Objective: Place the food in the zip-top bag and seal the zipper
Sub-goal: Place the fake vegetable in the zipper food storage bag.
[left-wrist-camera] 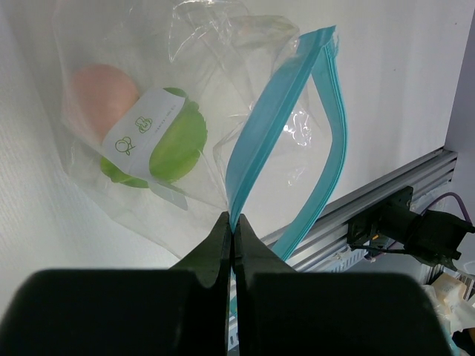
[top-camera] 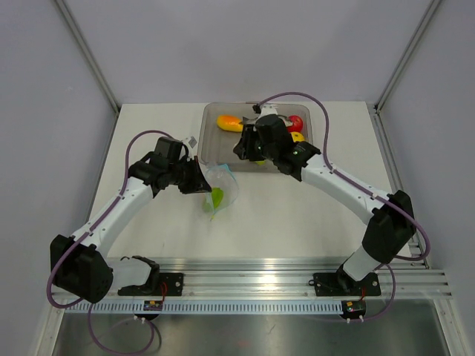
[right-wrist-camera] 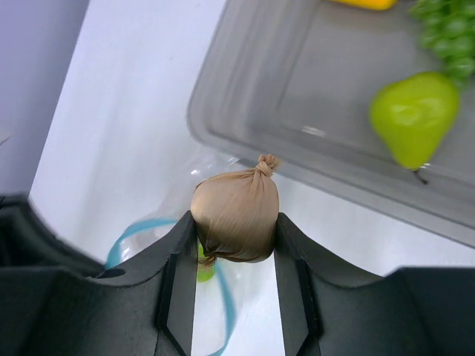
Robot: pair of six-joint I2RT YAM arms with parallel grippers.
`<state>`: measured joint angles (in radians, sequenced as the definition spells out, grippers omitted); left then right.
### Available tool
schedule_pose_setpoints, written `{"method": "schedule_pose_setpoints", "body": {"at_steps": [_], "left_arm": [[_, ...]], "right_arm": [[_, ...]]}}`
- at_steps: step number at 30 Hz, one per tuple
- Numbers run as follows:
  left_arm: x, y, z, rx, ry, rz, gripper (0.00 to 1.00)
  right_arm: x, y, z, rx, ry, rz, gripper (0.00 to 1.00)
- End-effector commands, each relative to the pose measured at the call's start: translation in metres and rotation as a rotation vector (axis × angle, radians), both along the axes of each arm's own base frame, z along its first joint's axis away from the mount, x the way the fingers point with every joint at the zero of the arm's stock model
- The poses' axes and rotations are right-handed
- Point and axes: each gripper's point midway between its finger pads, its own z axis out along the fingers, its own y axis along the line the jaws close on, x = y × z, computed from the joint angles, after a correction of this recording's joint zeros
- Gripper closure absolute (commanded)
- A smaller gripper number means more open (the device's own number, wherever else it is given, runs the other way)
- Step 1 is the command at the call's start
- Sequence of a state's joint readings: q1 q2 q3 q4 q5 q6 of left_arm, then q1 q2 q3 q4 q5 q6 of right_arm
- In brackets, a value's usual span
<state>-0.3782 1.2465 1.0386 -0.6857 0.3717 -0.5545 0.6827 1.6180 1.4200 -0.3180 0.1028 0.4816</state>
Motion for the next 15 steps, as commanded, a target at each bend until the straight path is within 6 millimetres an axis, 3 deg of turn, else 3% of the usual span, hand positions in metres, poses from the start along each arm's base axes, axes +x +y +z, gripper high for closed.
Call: {"method": "schedule_pose_setpoints", "body": {"at_steps": [1,8,15], "left_arm": [[0.006,-0.006,0.023,-0.056,-0.068,-0.014,1.0],[0.006,-0.008,0.024,-0.064,-0.065,-0.023,1.0],[0.006,-0.013,0.025,-0.092,-0.053,-0.025,1.0]], "right_arm": [[-0.036,0.03,0.029,0.027,-0.074,0.138,0.69],[-0.074,0.052,0.016,-0.016,-0.022,0.284,0.66],[-0.094,0.067,-0.017,-0.097,0.036,0.354,0.59]]}}
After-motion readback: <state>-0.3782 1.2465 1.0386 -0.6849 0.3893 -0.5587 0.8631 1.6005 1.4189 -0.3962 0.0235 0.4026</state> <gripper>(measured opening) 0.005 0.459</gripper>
